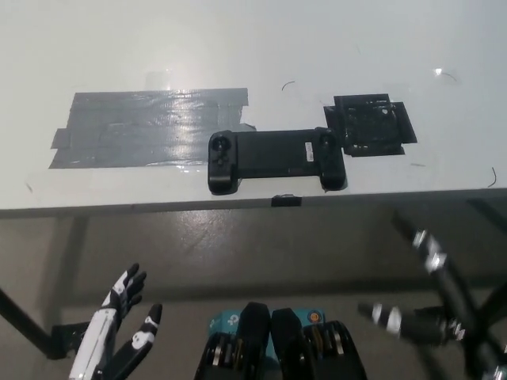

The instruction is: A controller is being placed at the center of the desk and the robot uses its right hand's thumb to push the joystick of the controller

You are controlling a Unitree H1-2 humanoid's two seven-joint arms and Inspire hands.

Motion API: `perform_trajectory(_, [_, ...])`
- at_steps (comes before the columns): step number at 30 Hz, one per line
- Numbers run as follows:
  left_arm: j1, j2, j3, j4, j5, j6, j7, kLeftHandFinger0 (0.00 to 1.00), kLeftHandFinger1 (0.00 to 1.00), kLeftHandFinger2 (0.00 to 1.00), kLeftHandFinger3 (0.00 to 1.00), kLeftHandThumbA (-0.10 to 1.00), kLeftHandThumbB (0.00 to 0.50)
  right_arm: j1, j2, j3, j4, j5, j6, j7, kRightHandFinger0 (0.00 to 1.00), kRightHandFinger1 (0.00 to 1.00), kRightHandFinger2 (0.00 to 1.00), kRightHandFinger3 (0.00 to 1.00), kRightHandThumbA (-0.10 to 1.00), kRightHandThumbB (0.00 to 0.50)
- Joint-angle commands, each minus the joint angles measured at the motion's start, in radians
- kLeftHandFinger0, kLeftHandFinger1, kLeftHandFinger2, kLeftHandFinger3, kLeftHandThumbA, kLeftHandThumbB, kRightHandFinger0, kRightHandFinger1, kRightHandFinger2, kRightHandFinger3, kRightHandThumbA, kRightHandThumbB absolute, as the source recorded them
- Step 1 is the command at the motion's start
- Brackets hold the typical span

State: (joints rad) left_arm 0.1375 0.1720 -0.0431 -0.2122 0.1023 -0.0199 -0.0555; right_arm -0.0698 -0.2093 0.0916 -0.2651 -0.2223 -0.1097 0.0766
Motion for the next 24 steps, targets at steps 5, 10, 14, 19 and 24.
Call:
perform_trajectory(5, [-0.026, 0.003, 0.005, -0.023, -0.001, 0.011, -0.008, 1.0, 1.0, 1.0, 1.0, 0.62, 0.136, -0.287, -0.008, -0.079, -0.008, -0.031, 0.107, -0.019, 1.0, 1.0, 1.0, 1.0, 1.0, 0.353])
perform_trajectory(10, [-0.032, 0.006, 0.011, -0.021, -0.007, 0.011, -0.01, 1.0, 1.0, 1.0, 1.0, 0.61, 0.127, -0.436, -0.011, -0.088, 0.111, -0.064, 0.155, -0.025, 1.0, 1.0, 1.0, 1.0, 1.0, 0.351])
perform_trajectory(14, [-0.036, 0.008, 0.012, -0.016, -0.001, 0.007, -0.009, 1.0, 1.0, 1.0, 1.0, 0.6, 0.125, -0.542, -0.009, -0.085, 0.236, -0.075, 0.181, -0.036, 1.0, 1.0, 1.0, 1.0, 1.0, 0.333])
perform_trajectory(19, [-0.037, 0.007, 0.011, -0.018, 0.001, 0.006, -0.009, 1.0, 1.0, 1.0, 1.0, 0.6, 0.125, -0.66, -0.007, -0.075, 0.45, -0.074, 0.159, -0.05, 1.0, 1.0, 1.0, 1.0, 0.98, 0.357])
perform_trajectory(24, [-0.045, 0.007, 0.011, -0.019, 0.002, 0.011, -0.009, 1.0, 1.0, 1.0, 1.0, 0.6, 0.133, -0.746, 0.001, -0.064, 0.625, -0.072, 0.156, -0.057, 1.0, 1.0, 1.0, 1.0, 0.96, 0.38])
